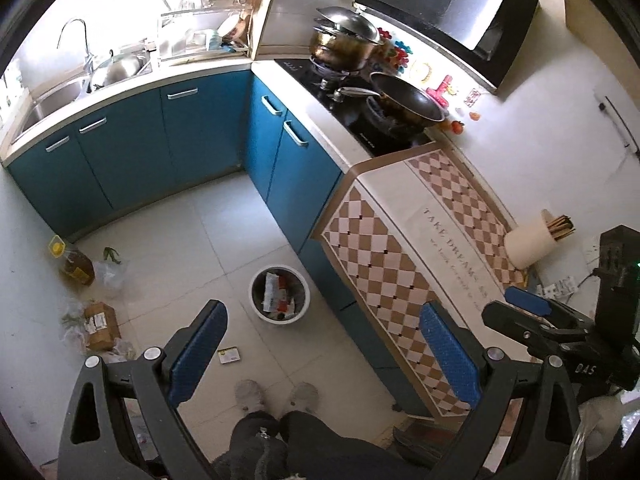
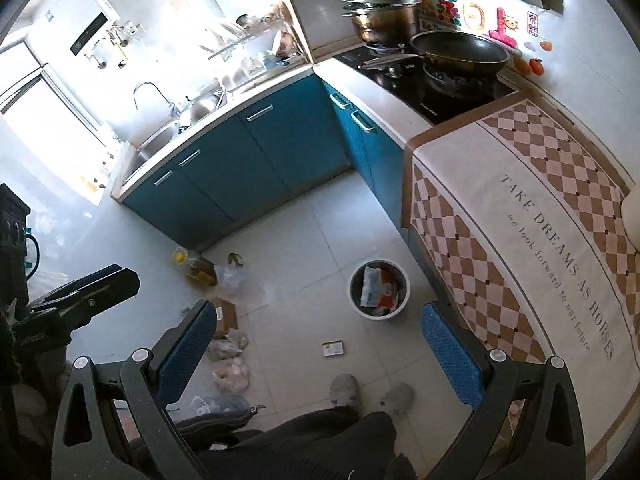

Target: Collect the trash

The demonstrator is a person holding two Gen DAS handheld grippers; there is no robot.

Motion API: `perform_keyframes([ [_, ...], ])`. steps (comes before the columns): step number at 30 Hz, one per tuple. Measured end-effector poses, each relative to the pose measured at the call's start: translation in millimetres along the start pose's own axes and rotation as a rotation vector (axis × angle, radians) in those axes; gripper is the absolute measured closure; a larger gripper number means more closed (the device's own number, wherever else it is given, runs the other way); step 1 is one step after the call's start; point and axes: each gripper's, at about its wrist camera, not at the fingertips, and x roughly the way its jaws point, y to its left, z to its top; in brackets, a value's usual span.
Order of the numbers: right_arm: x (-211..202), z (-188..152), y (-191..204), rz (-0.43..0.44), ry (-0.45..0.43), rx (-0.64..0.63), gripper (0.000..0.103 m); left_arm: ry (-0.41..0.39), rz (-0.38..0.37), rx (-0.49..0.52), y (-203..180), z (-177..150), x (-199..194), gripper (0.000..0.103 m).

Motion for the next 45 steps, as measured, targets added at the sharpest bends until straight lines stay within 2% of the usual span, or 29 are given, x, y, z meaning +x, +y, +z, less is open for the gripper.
perform_keyframes([
  [14,-11,3,4,0.04,0.032,0.005,0.0,-0.003,-0.031,0.0,-2,2,-8,0.004],
  [16,-10,3,3,0.04,0.034,0.004,0.0,-0.001,-0.03,-0.005,-2,2,-6,0.0],
  [45,1,4,-9,0.048,0.072,0.007,0.0,0.023,-0.026,-0.026,-8,0,13,0.0],
])
